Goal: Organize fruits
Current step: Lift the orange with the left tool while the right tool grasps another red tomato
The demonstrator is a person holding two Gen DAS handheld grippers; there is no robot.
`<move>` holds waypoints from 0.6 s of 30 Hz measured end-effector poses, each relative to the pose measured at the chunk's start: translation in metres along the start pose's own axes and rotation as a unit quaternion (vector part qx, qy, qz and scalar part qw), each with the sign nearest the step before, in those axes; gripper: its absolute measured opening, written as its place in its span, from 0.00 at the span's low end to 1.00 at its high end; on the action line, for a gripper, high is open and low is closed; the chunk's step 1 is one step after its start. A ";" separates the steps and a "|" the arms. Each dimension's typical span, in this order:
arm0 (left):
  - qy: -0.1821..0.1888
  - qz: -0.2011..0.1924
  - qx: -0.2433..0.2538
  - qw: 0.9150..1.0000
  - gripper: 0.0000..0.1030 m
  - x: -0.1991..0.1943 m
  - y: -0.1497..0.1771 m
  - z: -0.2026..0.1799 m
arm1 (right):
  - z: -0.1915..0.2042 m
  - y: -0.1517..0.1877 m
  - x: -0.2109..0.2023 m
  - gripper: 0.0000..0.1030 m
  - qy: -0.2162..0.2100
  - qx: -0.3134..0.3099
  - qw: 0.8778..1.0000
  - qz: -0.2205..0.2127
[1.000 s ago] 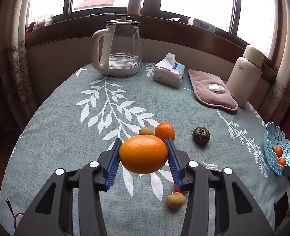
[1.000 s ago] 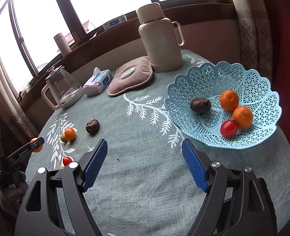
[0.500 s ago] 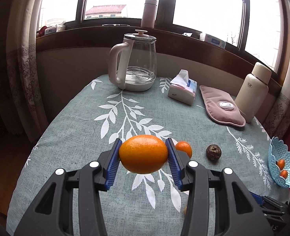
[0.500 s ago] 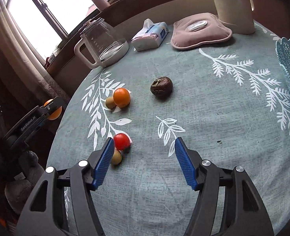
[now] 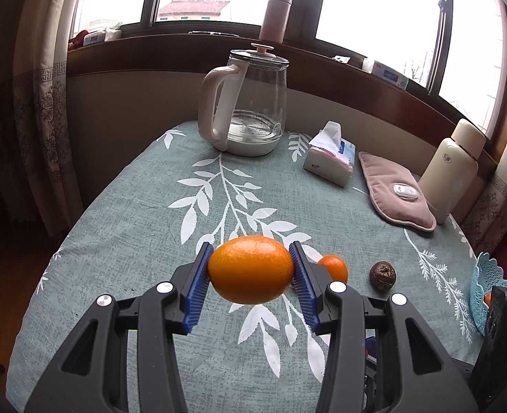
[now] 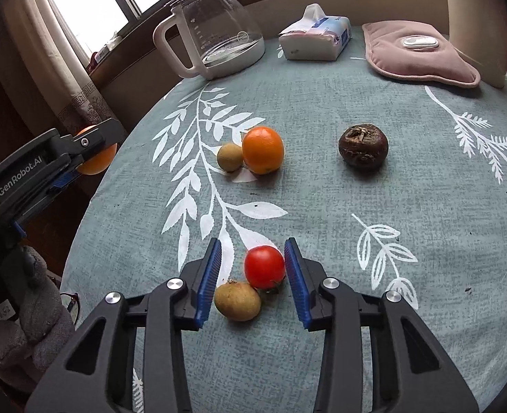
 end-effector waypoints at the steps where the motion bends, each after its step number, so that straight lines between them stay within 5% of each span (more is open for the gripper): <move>1: -0.001 0.002 -0.002 1.000 0.44 0.002 0.000 0.001 | -0.001 0.001 0.002 0.37 0.006 -0.002 1.000 0.002; 10: -0.004 0.017 -0.003 1.000 0.44 0.013 0.006 0.003 | -0.006 0.006 0.006 0.25 0.021 -0.021 1.000 0.005; 18: 0.000 0.026 0.003 1.000 0.44 0.019 0.010 -0.002 | -0.021 0.003 -0.008 0.25 0.016 0.003 1.000 -0.010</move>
Point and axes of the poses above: each gripper's, at about its wrist camera, not at the fingertips, and x roughly the way its jaws point, z to its left, y to its underside, the point moved 5 cm from there along x, roughly the way its jaws point, and after that the axes turned 5 degrees about y, right-handed, at the moved point
